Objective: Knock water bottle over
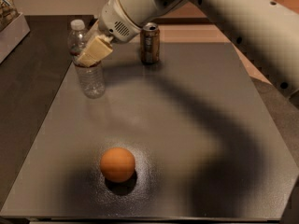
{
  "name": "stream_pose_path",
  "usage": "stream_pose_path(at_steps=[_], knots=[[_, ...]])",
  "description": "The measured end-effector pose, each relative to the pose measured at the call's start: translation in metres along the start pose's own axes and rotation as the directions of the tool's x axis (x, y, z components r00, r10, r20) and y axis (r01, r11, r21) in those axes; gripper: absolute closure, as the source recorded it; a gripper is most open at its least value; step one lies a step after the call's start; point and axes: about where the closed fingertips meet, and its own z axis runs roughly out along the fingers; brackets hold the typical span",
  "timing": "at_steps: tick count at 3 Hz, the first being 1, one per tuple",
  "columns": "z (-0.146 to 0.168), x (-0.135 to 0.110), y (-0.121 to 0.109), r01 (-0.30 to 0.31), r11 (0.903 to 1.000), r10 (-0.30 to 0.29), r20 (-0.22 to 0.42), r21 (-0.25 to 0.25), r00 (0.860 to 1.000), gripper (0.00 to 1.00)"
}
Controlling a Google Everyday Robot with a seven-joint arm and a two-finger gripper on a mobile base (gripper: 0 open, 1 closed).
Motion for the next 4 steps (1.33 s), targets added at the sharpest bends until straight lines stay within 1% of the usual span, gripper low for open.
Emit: stream_pose_path(at_steps=[1,2,3,4], knots=[[-0.045,0.004,0.005,0.036,0.9989,-0.033,-0.075,0.03,0.997,1.0],[-0.086,0.025,0.009,0.048,0.998,-0.038,-0.223,0.042,0.974,1.0],[-0.12,0.059,0.011,0.035,0.9986,-0.016,-0.381,0.041,0.924,1.0],[-0.141,0.093,0.011,0.011,0.9994,0.007,-0.506,0.032,0.863,1.0]])
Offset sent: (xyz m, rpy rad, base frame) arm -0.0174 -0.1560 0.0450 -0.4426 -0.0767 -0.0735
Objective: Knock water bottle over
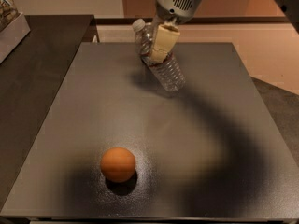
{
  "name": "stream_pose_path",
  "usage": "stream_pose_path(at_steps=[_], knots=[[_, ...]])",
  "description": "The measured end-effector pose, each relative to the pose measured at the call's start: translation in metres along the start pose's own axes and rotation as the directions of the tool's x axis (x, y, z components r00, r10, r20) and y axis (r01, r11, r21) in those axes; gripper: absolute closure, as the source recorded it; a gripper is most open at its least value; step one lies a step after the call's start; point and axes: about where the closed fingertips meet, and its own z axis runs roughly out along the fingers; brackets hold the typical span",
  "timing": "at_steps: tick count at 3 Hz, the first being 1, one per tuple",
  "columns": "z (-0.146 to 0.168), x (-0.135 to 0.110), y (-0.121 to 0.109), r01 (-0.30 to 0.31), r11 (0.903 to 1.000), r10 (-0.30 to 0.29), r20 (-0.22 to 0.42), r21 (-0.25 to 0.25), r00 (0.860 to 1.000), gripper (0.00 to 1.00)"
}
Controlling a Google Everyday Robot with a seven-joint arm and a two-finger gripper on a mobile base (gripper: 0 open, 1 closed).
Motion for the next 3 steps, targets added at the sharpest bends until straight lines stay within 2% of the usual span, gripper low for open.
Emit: stream_pose_path(at_steps=[1,2,3], knots=[[0.008,0.026,0.0,0.014,0.9995,-0.017,-0.114,-0.028,0.993,0.83],[0.023,0.039,0.002,0.065,0.996,-0.076,-0.207,-0.061,0.975,0.6],[0.042,0.046,0.007,0.121,0.9868,-0.147,-0.276,-0.108,0.95,0.36]])
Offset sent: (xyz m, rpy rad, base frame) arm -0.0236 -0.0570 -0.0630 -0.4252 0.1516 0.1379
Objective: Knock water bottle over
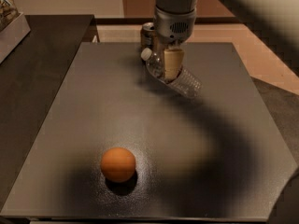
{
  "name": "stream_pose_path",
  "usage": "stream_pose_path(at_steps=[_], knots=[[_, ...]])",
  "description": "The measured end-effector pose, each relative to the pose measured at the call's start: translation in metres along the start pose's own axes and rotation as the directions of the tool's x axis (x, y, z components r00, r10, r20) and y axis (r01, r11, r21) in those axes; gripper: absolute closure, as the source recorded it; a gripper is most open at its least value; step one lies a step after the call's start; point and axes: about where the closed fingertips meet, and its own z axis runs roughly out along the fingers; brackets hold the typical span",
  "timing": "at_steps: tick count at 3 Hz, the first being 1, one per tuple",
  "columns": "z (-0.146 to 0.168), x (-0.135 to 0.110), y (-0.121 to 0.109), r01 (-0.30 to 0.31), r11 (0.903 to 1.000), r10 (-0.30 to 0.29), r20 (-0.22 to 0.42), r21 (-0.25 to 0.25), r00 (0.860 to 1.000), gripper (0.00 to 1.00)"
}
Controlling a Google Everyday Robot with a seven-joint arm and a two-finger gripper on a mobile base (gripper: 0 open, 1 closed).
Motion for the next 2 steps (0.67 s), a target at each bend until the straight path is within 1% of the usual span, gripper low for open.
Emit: stream_pose_path(at_steps=[1,2], knots=[[0.016,-0.005,0.009,0.069,0.997,-0.07,-0.045,-0.036,0.997,0.13],[0.017,-0.016,-0.011,0.071,0.9963,-0.071,-0.009,0.049,0.997,0.0]])
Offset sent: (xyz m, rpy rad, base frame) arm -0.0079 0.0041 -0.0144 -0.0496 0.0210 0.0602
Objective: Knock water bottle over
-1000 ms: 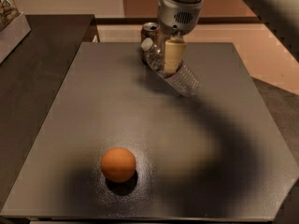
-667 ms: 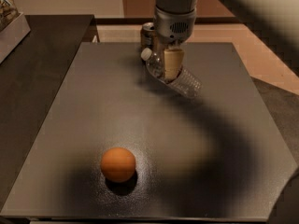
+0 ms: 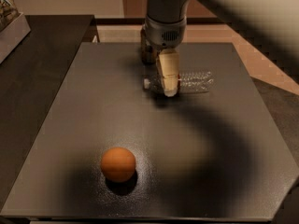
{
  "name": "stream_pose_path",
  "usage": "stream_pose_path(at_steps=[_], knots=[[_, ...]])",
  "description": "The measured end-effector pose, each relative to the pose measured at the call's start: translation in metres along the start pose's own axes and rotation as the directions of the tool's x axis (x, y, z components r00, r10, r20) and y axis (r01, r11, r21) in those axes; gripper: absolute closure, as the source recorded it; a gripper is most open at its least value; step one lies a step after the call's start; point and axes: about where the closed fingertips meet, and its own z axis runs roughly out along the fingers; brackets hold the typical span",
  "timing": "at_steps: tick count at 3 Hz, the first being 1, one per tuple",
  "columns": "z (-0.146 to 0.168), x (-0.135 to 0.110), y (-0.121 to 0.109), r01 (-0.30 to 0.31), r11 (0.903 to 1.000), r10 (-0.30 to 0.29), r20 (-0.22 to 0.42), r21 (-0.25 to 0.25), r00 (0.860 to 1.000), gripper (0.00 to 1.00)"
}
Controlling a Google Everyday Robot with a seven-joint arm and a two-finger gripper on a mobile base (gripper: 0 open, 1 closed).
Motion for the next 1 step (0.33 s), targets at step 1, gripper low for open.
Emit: stream_pose_path(at_steps=[1], knots=[[0.0,0.0,0.0,0.0,1.0,0.0,0.0,0.0,1.0,0.0]])
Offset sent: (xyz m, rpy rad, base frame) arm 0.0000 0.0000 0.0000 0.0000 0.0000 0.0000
